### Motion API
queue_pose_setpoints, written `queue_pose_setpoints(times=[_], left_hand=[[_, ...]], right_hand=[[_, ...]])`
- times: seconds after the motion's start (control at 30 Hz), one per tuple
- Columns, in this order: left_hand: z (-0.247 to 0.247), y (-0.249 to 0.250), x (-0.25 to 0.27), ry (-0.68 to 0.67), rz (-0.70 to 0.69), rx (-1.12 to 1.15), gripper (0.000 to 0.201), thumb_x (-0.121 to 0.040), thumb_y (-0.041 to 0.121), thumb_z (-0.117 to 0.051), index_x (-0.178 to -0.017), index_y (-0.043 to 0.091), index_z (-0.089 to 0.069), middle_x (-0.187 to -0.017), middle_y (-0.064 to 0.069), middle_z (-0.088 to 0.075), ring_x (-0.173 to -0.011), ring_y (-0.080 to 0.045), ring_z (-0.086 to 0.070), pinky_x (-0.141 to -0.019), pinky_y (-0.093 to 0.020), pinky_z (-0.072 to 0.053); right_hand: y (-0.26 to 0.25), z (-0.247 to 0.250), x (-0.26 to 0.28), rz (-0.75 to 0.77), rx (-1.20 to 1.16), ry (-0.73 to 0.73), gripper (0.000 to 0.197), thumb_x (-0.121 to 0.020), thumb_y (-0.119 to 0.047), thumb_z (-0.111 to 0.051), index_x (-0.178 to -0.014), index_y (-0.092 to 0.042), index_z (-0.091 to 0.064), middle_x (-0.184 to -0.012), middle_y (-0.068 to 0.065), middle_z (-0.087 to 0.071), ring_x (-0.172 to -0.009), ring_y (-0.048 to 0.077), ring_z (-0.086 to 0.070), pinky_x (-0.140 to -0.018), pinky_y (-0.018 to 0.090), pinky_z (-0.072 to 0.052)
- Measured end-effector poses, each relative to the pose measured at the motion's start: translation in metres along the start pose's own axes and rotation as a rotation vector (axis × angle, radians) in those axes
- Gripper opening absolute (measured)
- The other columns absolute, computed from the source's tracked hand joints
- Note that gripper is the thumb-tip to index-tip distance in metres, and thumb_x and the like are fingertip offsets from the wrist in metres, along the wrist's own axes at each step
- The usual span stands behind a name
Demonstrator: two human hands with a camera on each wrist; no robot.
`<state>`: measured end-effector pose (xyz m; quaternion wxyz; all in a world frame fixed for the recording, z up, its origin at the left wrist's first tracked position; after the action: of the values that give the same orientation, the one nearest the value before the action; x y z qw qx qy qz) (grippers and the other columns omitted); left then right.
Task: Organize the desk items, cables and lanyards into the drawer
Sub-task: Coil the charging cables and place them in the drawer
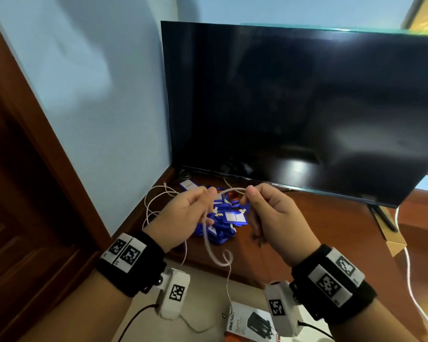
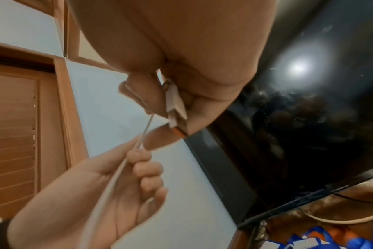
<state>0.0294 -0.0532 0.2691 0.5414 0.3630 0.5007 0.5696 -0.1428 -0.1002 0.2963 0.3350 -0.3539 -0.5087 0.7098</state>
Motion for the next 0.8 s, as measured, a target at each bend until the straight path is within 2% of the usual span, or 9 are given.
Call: queue_pose_setpoints(times=[0.1, 0.17, 0.33, 0.43, 0.53, 0.6, 0.67, 0.73, 0.8], left_hand=[[0.010, 0.013, -0.006, 0.054, 0.017, 0.013, 0.041, -0.100, 0.056, -0.046, -0.071, 0.028, -0.058, -0.069, -0.002, -0.056, -0.063, -0.022, -0.058, -0.075, -0.052, -0.062], [0.020, 0.024, -0.014, 0.101, -0.015, -0.146, 0.043, -0.105, 0.055, -0.041, -0.077, 0.025, -0.053, -0.063, 0.000, -0.052, -0.054, -0.020, -0.050, -0.060, -0.042, -0.051], [0.048, 0.054, -0.039, 0.273, -0.108, -0.515, 0.048, -0.108, 0.053, -0.037, -0.089, 0.013, -0.057, -0.068, -0.003, -0.054, -0.057, -0.008, -0.050, -0.055, -0.019, -0.040], [0.042, 0.058, -0.047, 0.272, -0.106, -0.541, 0.049, -0.109, 0.052, -0.034, -0.090, 0.013, -0.057, -0.077, -0.009, -0.061, -0.069, -0.018, -0.058, -0.064, -0.025, -0.043], [0.021, 0.039, -0.048, 0.190, -0.056, -0.503, 0.047, -0.108, 0.054, -0.034, -0.082, 0.021, -0.056, -0.070, 0.001, -0.056, -0.065, -0.012, -0.054, -0.065, -0.033, -0.042], [0.003, 0.014, -0.046, 0.106, 0.004, -0.446, 0.056, -0.105, 0.063, -0.033, -0.089, 0.016, -0.060, -0.074, -0.006, -0.059, -0.069, -0.019, -0.056, -0.072, -0.040, -0.048], [-0.017, -0.011, -0.038, 0.011, 0.092, -0.342, 0.063, -0.102, 0.066, -0.033, -0.100, 0.010, -0.063, -0.078, -0.017, -0.057, -0.064, -0.026, -0.056, -0.070, -0.044, -0.052], [-0.037, -0.024, -0.024, -0.076, 0.156, -0.240, 0.057, -0.105, 0.061, -0.034, -0.088, 0.011, -0.058, -0.070, -0.010, -0.046, -0.050, -0.019, -0.043, -0.055, -0.037, -0.045], [-0.052, -0.028, -0.011, -0.133, 0.188, -0.197, 0.055, -0.103, 0.064, -0.034, -0.078, 0.018, -0.051, -0.062, 0.001, -0.040, -0.046, -0.013, -0.040, -0.050, -0.032, -0.045]], right_hand=[[0.011, -0.002, 0.006, -0.047, 0.014, -0.028, 0.035, -0.105, -0.039, -0.050, -0.076, -0.021, -0.059, -0.047, 0.002, -0.051, -0.039, 0.018, -0.047, -0.042, 0.027, -0.041], [0.017, -0.008, 0.011, -0.064, 0.010, -0.074, 0.040, -0.104, -0.041, -0.052, -0.069, -0.022, -0.058, -0.047, 0.005, -0.052, -0.039, 0.018, -0.043, -0.045, 0.025, -0.040], [0.021, -0.031, 0.024, -0.135, -0.085, -0.218, 0.042, -0.101, -0.045, -0.052, -0.070, -0.018, -0.061, -0.050, 0.007, -0.057, -0.044, 0.023, -0.044, -0.049, 0.031, -0.038], [0.002, -0.035, 0.025, -0.078, -0.173, -0.223, 0.042, -0.099, -0.046, -0.048, -0.073, -0.016, -0.062, -0.048, 0.006, -0.051, -0.039, 0.020, -0.041, -0.045, 0.030, -0.035], [-0.029, -0.025, 0.018, 0.065, -0.262, -0.164, 0.044, -0.106, -0.040, -0.042, -0.080, -0.011, -0.064, -0.047, 0.005, -0.048, -0.040, 0.019, -0.040, -0.045, 0.022, -0.037], [-0.044, -0.016, 0.011, 0.112, -0.307, -0.121, 0.046, -0.107, -0.041, -0.041, -0.088, -0.008, -0.065, -0.052, 0.007, -0.053, -0.044, 0.022, -0.045, -0.046, 0.024, -0.041], [-0.052, -0.007, 0.002, 0.107, -0.347, -0.096, 0.047, -0.108, -0.038, -0.038, -0.097, -0.003, -0.067, -0.067, 0.012, -0.066, -0.056, 0.027, -0.060, -0.055, 0.030, -0.053], [-0.050, 0.003, -0.008, 0.100, -0.377, -0.065, 0.046, -0.109, -0.032, -0.035, -0.110, 0.000, -0.068, -0.095, 0.014, -0.077, -0.086, 0.028, -0.074, -0.080, 0.040, -0.062], [-0.045, 0.015, -0.015, 0.132, -0.345, -0.010, 0.043, -0.111, -0.030, -0.035, -0.122, -0.006, -0.069, -0.120, 0.008, -0.075, -0.116, 0.022, -0.070, -0.102, 0.046, -0.054]])
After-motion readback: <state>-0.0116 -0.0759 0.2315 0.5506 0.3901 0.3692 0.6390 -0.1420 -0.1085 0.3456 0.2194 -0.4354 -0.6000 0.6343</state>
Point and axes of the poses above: each hand's wrist, its own x-axis away from the middle knuckle, its own z-axis out of the back of the hand, y = z × x, the point moved 8 cm from there along -x, towards the middle knuckle
